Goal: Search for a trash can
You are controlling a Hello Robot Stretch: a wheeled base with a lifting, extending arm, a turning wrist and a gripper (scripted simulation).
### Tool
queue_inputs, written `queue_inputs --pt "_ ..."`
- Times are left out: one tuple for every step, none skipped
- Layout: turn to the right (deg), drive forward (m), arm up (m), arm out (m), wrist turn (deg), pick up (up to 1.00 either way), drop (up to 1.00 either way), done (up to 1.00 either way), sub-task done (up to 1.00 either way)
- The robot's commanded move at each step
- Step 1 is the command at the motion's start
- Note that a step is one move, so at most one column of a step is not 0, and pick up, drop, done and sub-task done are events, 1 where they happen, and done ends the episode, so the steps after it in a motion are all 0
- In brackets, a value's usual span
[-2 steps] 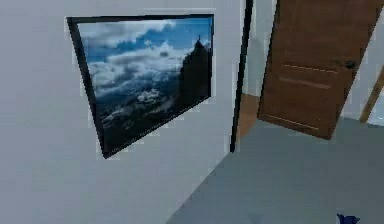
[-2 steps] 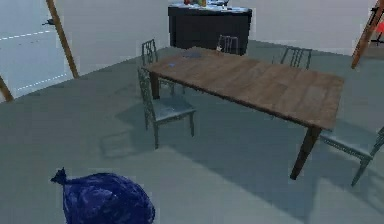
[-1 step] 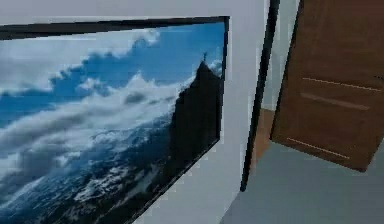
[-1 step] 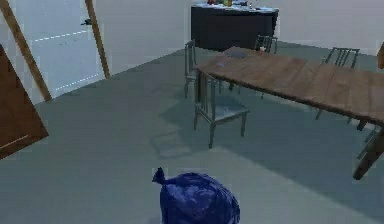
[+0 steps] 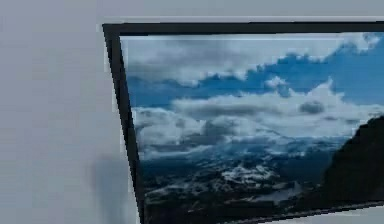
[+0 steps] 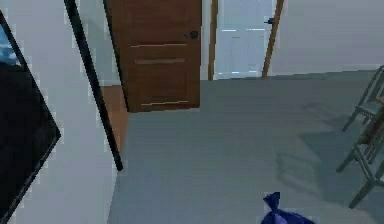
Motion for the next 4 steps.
queue_inputs --pt "-45.0 0.0 0.0 0.0 0.0 0.0 0.0 0.0 0.0" --pt "-45.0 0.0 0.0 0.0 0.0 0.0 0.0 0.0 0.0" --pt "-45.0 0.0 0.0 0.0 0.0 0.0 0.0 0.0 0.0" --pt "0.0 0.5 0.0 0.0 0.0 0.0 0.0 0.0 0.0"
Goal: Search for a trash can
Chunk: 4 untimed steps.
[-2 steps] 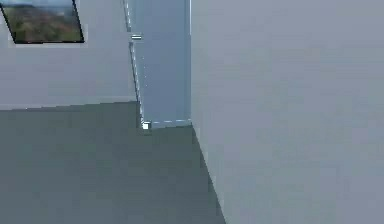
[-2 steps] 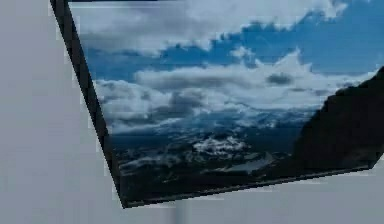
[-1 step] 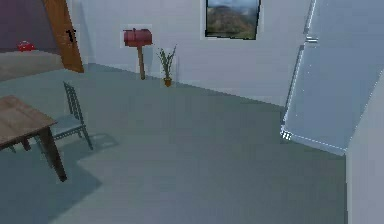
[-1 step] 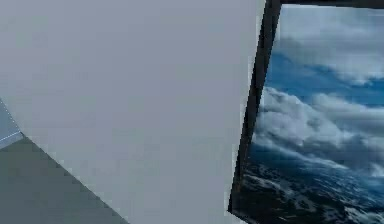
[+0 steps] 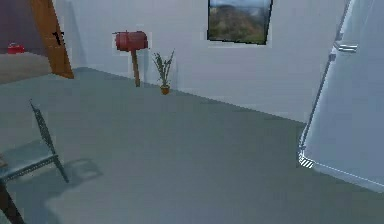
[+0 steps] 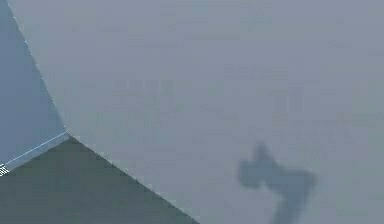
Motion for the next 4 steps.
queue_inputs --pt "-24.0 0.0 0.0 0.0 0.0 0.0 0.0 0.0 0.0" --pt "0.0 1.0 0.0 0.0 0.0 0.0 0.0 0.0 0.0" --pt "0.0 1.0 0.0 0.0 0.0 0.0 0.0 0.0 0.0" --pt "-15.0 0.0 0.0 0.0 0.0 0.0 0.0 0.0 0.0"
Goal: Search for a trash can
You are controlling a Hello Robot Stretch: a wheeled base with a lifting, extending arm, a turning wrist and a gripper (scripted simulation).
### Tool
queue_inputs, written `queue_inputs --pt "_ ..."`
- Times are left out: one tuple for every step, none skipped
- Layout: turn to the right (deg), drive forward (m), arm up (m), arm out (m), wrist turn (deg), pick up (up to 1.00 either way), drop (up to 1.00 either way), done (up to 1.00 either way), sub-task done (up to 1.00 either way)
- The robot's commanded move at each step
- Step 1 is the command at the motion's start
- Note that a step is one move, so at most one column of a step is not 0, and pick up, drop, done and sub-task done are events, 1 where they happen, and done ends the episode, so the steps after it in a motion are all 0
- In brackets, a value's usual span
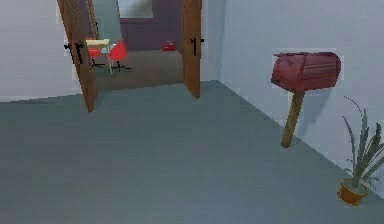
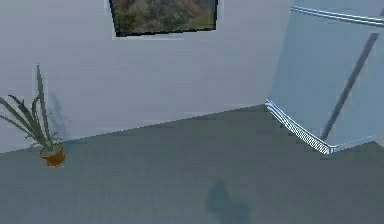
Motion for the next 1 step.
queue_inputs --pt "0.0 0.15 0.0 0.0 0.0 0.0 0.0 0.0 0.0"
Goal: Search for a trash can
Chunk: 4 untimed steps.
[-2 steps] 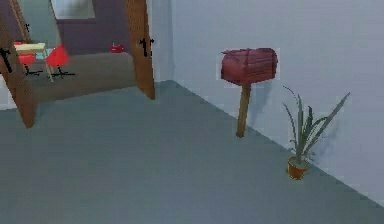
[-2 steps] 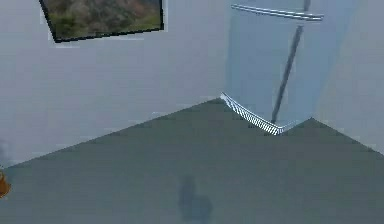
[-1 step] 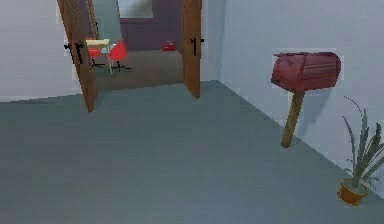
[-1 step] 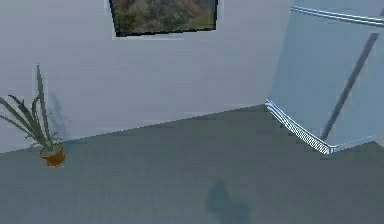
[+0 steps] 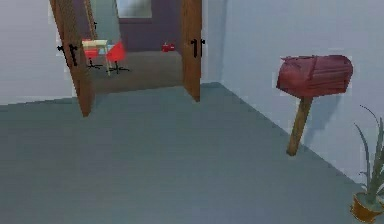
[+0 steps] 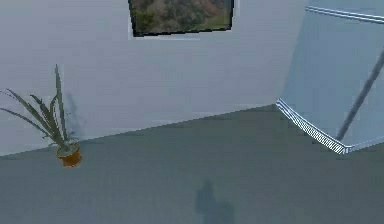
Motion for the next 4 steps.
queue_inputs --pt "-15.0 0.0 0.0 0.0 0.0 0.0 0.0 0.0 0.0" --pt "0.0 0.4 0.0 0.0 0.0 0.0 0.0 0.0 0.0" --pt "-45.0 0.0 0.0 0.0 0.0 0.0 0.0 0.0 0.0" --pt "0.0 1.0 0.0 0.0 0.0 0.0 0.0 0.0 0.0"
